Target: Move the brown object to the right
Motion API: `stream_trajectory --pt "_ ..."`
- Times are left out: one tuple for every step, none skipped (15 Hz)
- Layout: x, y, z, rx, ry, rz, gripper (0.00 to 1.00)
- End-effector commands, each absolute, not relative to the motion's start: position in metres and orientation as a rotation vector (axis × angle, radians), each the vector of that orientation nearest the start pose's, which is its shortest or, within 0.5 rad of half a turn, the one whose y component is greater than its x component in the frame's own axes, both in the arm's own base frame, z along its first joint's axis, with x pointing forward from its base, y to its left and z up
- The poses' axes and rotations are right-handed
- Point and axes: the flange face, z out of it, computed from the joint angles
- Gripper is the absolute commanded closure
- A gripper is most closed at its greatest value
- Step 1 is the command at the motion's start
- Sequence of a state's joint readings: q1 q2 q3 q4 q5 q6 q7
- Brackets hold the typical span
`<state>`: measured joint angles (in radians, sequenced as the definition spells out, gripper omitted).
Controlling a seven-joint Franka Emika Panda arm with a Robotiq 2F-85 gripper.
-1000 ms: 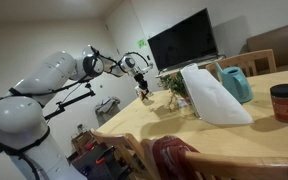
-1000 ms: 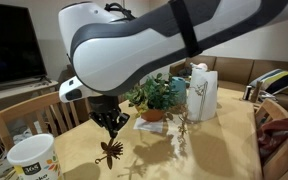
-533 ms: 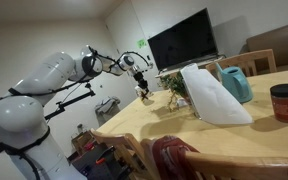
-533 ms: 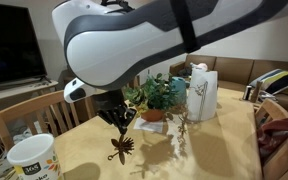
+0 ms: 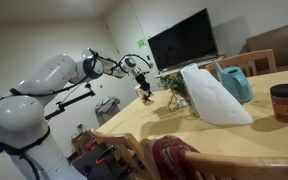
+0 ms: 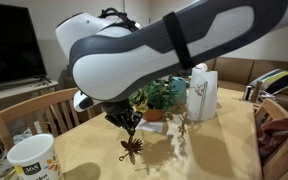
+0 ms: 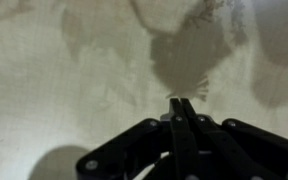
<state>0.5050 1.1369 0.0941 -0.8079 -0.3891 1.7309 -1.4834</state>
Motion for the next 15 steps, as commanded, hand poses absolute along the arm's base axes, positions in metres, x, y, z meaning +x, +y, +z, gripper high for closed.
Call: stream_trajectory --pt "0.685 0.376 0.190 1.410 2.572 -0.382 0.99" --pt "0.687 0.375 0.184 1.401 2.574 -0.349 0.99" --pt "0.689 0.374 0.179 1.404 2.571 -0.325 0.99" --pt "0.691 0.374 0.174 1.396 2.567 -0.302 0.99" --pt "0.692 0.373 0.169 1.395 2.568 -0.289 0.99" --pt "0.693 0.372 0.165 1.394 2.567 -0.284 0.99" --pt "0.693 0.371 0.161 1.394 2.565 -0.281 0.99" --pt "0.693 0.370 0.159 1.393 2.565 -0.284 0.99" --pt "0.693 0.369 0.157 1.392 2.562 -0.293 0.99" --pt "0.692 0.369 0.156 1.389 2.558 -0.307 0.99" --pt "0.691 0.368 0.155 1.384 2.555 -0.325 0.99" --pt "0.690 0.368 0.155 1.378 2.550 -0.342 0.99" --pt "0.689 0.368 0.154 1.371 2.544 -0.363 0.99" --pt "0.689 0.368 0.153 1.365 2.544 -0.371 0.99" --pt "0.688 0.368 0.152 1.360 2.537 -0.384 0.99"
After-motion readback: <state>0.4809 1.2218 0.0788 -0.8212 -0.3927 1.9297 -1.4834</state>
